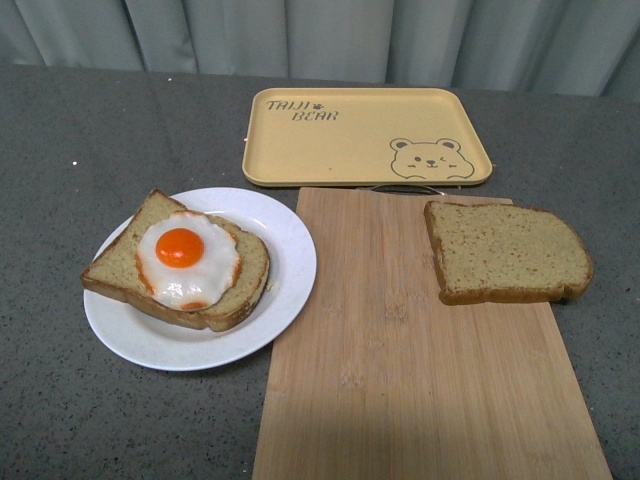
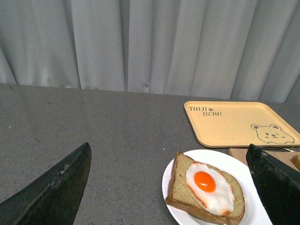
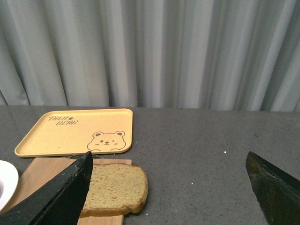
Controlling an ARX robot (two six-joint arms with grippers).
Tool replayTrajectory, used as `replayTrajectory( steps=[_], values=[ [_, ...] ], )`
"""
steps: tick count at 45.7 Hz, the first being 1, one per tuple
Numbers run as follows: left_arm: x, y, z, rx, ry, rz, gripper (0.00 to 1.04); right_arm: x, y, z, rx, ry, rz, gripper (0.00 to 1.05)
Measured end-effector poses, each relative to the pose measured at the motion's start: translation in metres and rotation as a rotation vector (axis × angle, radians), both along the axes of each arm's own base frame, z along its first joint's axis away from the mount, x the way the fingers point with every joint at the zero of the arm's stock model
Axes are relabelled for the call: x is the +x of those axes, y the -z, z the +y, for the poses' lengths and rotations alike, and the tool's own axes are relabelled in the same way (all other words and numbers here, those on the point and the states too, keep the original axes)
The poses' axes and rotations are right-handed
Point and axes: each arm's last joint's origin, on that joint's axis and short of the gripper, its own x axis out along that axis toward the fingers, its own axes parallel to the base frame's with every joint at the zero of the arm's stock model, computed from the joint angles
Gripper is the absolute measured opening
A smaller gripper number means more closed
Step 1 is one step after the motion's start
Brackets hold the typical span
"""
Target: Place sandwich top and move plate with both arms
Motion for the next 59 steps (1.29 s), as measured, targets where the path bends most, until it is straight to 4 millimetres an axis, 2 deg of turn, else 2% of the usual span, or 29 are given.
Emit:
replayTrajectory(
  steps=[59],
  values=[
    [0.0,0.0,0.0,0.0,0.0,0.0,0.98,0.0,0.0,0.0,0.0,0.0,0.0,0.95]
  ],
)
